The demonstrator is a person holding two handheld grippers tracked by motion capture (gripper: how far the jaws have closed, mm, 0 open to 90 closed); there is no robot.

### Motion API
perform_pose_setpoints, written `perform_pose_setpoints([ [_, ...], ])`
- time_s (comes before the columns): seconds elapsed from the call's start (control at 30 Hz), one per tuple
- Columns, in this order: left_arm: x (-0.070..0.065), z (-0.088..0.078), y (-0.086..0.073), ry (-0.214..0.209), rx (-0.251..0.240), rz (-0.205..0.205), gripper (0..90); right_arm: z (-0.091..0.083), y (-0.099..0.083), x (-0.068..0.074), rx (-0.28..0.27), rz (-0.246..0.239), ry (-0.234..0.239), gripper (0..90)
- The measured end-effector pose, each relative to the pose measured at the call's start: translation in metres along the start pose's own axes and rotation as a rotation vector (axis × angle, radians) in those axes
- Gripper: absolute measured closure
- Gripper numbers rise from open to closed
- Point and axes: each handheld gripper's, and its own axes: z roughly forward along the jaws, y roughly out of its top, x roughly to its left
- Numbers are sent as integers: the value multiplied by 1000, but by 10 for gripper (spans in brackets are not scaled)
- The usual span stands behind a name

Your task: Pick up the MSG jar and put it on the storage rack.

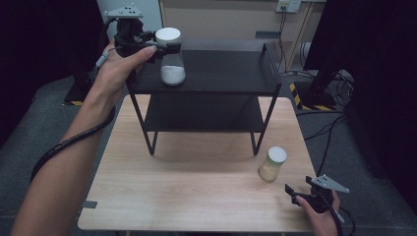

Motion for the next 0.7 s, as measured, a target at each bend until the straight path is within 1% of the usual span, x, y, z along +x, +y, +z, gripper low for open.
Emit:
perform_pose_setpoints([
  [0.13, 1, 0, 2, -4, 7, 3, 327, 1, 0, -1, 4, 4, 3, 58],
  [0.57, 2, 0, -1, -6, -2, 1, 327, 2, 1, 1, 8, -5, 6, 59],
  [0.7, 2, 0, 1, -6, 6, 1, 326, 2, 1, 1, 8, -5, 6, 59],
])
